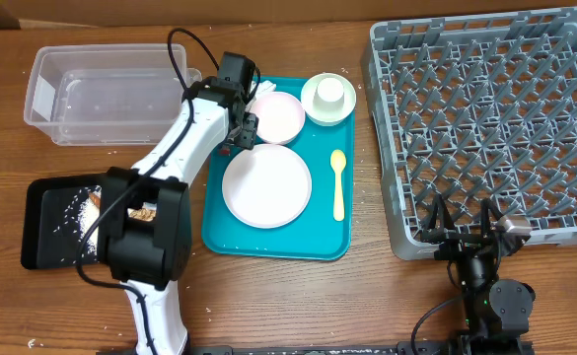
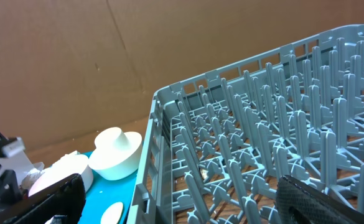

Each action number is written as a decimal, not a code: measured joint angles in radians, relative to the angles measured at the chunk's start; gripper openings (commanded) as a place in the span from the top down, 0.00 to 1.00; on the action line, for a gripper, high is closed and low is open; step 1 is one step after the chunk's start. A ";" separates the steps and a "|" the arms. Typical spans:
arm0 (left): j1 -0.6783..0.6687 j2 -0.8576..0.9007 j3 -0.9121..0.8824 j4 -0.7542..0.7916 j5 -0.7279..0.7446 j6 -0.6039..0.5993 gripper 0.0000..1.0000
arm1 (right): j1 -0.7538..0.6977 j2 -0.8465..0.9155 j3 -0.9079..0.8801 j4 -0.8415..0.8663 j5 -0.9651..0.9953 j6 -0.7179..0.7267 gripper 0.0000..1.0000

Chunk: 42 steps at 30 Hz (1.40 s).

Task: Sort waste into correct bins and load items into the dishwasher
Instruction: 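Grasp the red snack wrapper with the left gripper and drop it into the clear bin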

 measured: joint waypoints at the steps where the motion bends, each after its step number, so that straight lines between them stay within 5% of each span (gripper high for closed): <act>1: 0.000 0.011 0.000 0.001 -0.001 0.000 0.31 | 0.000 0.000 0.000 0.000 0.000 0.000 0.00; 5: 0.000 0.038 0.000 0.004 -0.005 0.004 0.46 | 0.000 0.000 0.000 0.000 0.000 0.000 0.00; 9: 0.000 0.040 0.000 0.018 -0.008 0.003 0.51 | 0.000 0.000 0.000 0.000 0.000 0.000 0.00; 15: 0.000 0.040 0.000 0.030 -0.010 0.005 0.96 | 0.000 0.000 0.000 0.000 0.000 0.000 0.00; 24: -0.002 0.040 0.040 -0.081 -0.011 -0.026 0.96 | 0.000 0.000 0.000 -0.001 0.000 0.001 0.00; 34: -0.009 0.043 0.396 -0.390 -0.011 -0.169 0.96 | 0.000 0.000 0.000 0.000 0.000 0.000 0.00; 42: 0.014 0.043 0.545 -0.451 -0.064 -0.256 0.96 | 0.000 0.000 0.000 0.000 0.000 0.000 0.00</act>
